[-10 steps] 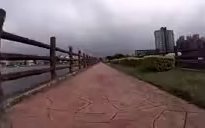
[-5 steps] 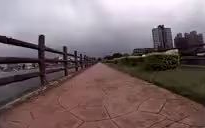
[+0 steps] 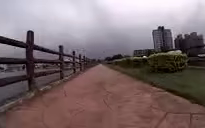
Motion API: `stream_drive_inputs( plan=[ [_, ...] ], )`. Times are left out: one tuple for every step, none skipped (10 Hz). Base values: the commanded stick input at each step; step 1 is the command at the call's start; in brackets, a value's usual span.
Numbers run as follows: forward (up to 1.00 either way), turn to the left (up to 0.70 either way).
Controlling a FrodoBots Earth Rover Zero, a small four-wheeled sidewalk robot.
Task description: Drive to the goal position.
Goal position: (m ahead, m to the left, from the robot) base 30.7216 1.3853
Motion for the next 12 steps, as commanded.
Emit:
stream_drive_inputs(
  plan=[
    [1.0, 0.0],
    [1.0, 0.0],
    [1.0, 0.09],
    [1.0, 0.3],
    [1.0, 0.18],
    [1.0, 0.0],
    [1.0, 0.0],
    [1.0, 0.0],
    [1.0, 0.0],
    [1.0, 0.07],
    [1.0, 0.35],
    [1.0, 0.13]
  ],
)
